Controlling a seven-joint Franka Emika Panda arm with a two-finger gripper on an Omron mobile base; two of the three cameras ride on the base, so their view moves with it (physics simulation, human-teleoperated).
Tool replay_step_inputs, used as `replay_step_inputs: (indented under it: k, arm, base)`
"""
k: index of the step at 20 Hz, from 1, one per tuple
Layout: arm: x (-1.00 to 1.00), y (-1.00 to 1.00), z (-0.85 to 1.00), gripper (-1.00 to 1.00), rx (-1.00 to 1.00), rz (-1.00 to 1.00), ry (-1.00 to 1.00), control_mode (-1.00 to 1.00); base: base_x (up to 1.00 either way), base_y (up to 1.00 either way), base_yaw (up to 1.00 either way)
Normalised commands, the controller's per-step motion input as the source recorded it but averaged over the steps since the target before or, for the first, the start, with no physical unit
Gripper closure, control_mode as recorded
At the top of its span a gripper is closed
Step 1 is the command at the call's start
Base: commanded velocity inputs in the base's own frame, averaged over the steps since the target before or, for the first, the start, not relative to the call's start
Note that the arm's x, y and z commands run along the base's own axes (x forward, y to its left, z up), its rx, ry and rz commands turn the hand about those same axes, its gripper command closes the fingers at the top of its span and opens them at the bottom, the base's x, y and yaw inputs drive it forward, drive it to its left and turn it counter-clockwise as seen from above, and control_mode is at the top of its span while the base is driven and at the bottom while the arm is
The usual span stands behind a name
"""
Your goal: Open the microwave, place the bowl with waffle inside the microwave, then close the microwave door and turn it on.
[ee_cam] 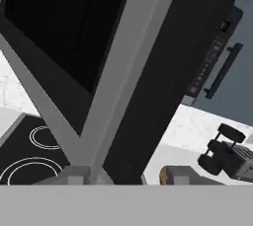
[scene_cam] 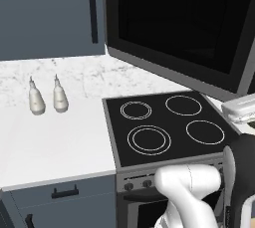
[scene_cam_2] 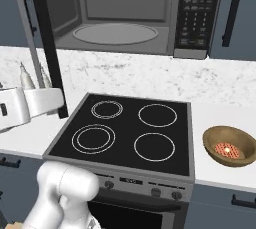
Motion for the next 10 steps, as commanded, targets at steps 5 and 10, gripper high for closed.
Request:
replay_step_inputs:
  k: [5, 10]
  arm:
    - [-1.0, -0.71, 0.0, -1.0, 0.13, 0.0, -0.17, -1.0]
    - [-0.25, -0.74, 0.02, -1.0, 0.43, 0.02, 0.06, -1.0]
  base:
    - [0.0, 0.0, 0.0]
    - [0.0, 0.0, 0.0]
